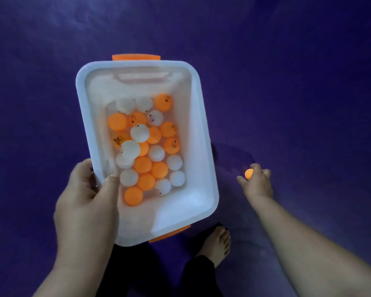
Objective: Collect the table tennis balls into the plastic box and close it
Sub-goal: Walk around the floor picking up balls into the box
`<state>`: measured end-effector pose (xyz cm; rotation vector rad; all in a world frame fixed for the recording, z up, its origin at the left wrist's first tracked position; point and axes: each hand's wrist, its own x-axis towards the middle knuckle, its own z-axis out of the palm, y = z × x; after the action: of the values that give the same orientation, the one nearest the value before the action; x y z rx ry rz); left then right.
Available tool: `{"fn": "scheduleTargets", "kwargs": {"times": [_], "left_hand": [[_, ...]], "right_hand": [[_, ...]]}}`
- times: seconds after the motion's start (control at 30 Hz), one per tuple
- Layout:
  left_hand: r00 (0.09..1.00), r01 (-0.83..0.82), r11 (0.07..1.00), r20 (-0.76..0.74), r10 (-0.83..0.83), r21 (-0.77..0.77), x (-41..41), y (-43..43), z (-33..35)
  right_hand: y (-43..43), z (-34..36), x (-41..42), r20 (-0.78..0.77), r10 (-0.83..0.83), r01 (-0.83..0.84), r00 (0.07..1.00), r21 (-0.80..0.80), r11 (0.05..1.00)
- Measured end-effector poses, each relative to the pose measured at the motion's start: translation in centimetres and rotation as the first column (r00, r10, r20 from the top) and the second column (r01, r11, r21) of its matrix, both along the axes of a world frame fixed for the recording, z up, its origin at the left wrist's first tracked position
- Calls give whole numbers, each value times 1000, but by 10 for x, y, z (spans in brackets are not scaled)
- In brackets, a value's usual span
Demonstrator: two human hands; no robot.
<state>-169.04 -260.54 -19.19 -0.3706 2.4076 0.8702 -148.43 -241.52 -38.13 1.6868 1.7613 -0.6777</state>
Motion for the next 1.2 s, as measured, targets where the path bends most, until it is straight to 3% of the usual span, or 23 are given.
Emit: {"fn": "scheduleTargets", "kwargs": {"times": [0.13,0.27,0.33,0.5,0.57,0.63,0.73,0.83,0.9,1.0,1.1,1.2], "left_hand": [[997,71,995,-21,-73,-62,-12,-7,-7],[989,121,987,-75,-129,-101,-24,-9,-11],[986,131,985,-93,-141,-115,-28,-10,-13],[986,119,983,-102,-134,-142,-39,-13,-19],[988,116,983,-89,-129,-139,-44,-15,-19],[989,110,986,-89,-121,-124,-49,-15,-16],[984,136,984,-99,-147,-114,-54,-10,-7],[976,179,980,-106,-188,-87,-55,0,14],[973,198,978,-108,-204,-64,-56,7,35],[978,191,981,-77,-193,-24,-61,14,76],[983,179,984,-39,-179,10,-77,19,131],[979,200,977,-57,-196,67,-99,19,189]], "right_hand": [[-5,-16,-18,-78,-55,63,995,102,993],[-14,-14,-62,-272,-11,59,962,170,984],[-20,-11,-86,-306,84,-36,948,158,987],[-27,-20,-118,-186,375,-377,908,29,926],[-26,-19,-123,-171,305,-309,937,5,951],[-28,-5,-129,-258,134,-128,957,41,991],[-32,45,-148,-498,-246,276,832,-13,961],[-31,117,-172,-656,-358,446,665,-37,895],[-28,168,-188,-755,-301,451,582,-9,893],[-31,238,-207,-845,-133,327,517,52,943],[-39,301,-222,-847,-54,199,528,62,978],[-46,362,-235,-841,-10,181,540,105,978]]}}
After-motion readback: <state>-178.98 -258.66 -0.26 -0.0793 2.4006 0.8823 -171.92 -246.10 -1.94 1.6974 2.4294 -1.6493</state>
